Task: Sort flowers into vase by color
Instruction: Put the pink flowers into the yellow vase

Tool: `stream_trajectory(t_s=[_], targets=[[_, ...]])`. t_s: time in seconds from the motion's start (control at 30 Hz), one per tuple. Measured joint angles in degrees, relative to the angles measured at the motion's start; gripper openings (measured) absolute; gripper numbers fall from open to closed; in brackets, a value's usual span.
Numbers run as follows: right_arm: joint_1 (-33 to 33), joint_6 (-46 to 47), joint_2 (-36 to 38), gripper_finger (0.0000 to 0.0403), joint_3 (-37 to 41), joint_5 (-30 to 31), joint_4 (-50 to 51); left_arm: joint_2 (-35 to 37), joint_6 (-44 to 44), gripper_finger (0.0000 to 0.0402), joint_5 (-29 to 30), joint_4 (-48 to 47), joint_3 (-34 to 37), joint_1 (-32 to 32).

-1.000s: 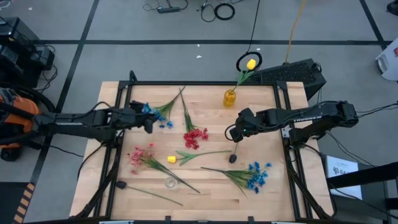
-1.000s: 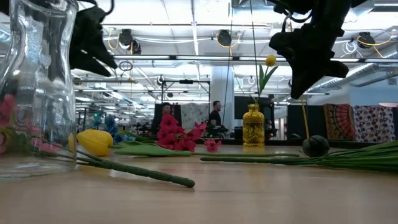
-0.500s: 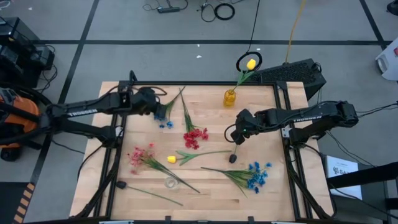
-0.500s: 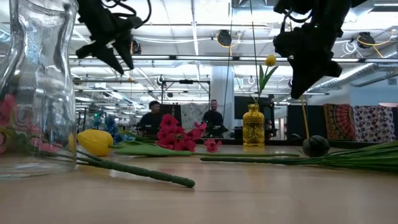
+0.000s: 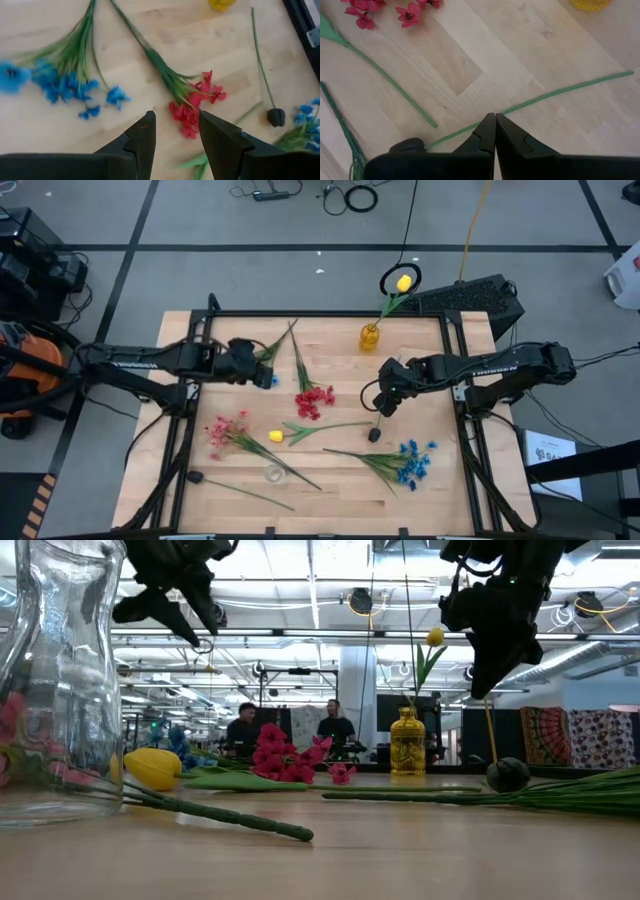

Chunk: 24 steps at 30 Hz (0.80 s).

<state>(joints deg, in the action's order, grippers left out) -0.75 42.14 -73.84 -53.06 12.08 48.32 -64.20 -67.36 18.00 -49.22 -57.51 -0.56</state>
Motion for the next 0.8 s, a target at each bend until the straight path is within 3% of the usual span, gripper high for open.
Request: stream_trajectory(t_s=[0.47, 0.8], targets=[[0.0, -3.4, 0.0, 0.0002, 0.0, 0.1, -0.3, -1.8, -39.5, 0.0154, 3.7, -10.7, 0.0, -21.8], [0.0, 1.0, 0.0, 0.0002, 0.0, 0.1, -0.7, -4.5, -42.9, 0.0154, -2.8, -14.7, 0.0, -25.6]])
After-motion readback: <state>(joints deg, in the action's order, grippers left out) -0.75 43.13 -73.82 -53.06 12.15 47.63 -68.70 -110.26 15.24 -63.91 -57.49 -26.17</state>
